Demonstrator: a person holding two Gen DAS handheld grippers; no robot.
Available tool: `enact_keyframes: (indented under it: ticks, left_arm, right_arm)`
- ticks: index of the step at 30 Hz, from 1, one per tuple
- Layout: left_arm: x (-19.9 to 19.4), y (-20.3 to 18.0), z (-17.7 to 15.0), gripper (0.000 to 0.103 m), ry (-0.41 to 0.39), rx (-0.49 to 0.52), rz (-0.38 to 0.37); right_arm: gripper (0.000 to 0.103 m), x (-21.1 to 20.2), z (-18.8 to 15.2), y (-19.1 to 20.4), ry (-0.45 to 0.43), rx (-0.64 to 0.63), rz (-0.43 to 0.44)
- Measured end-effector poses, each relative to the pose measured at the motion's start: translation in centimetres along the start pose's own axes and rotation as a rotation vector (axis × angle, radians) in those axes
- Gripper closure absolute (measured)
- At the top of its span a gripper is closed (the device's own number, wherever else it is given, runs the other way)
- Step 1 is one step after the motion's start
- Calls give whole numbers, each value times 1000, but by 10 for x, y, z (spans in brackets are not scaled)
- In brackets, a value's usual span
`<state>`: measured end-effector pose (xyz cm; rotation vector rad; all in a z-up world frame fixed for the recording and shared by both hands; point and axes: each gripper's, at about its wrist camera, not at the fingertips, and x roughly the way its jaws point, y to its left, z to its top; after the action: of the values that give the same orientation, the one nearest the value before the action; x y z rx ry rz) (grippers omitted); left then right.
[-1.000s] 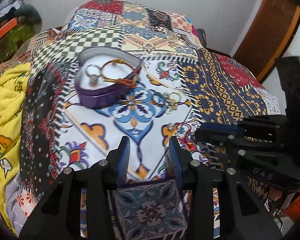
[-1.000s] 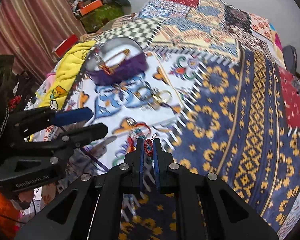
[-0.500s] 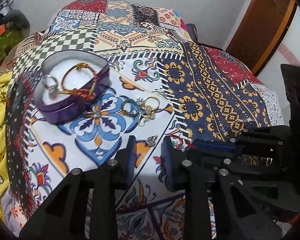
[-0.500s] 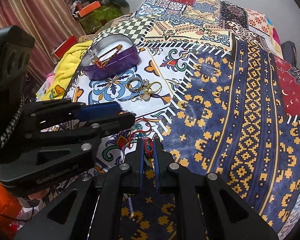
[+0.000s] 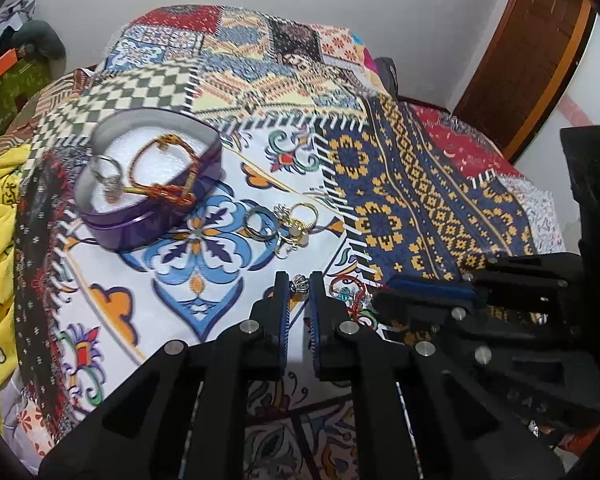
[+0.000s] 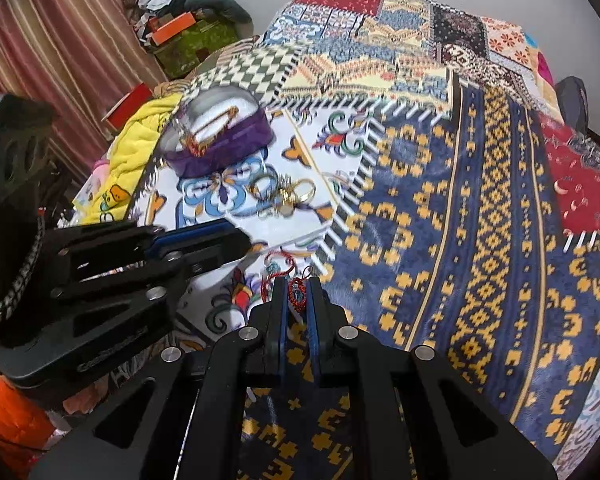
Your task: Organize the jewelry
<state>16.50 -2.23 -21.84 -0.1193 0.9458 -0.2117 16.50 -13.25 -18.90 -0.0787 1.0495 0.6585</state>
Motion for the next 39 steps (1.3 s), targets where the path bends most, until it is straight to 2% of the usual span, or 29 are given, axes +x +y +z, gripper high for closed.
enact_keyframes:
  ticks: [12,21,28,34,39]
  left_arm:
    - [-61,32,16,95,-151,-79,18]
    - [-83,61,36,95,-240,-113,61]
    - [-84,79,47,95,-263,-125,60]
    - [-69,82,53,95,-245,-100,74]
    - [-53,97,60,95,-225,-128,92]
  right_arm:
    - [95,-16,44,34,-116,-71,25]
    - [95,-16,76,57,-183,-119,37]
    - [95,-5,98,67,-197,-143,44]
    - [95,-1,115,70,-213,-141,55]
    - [95,9,122,69,-201,-137,53]
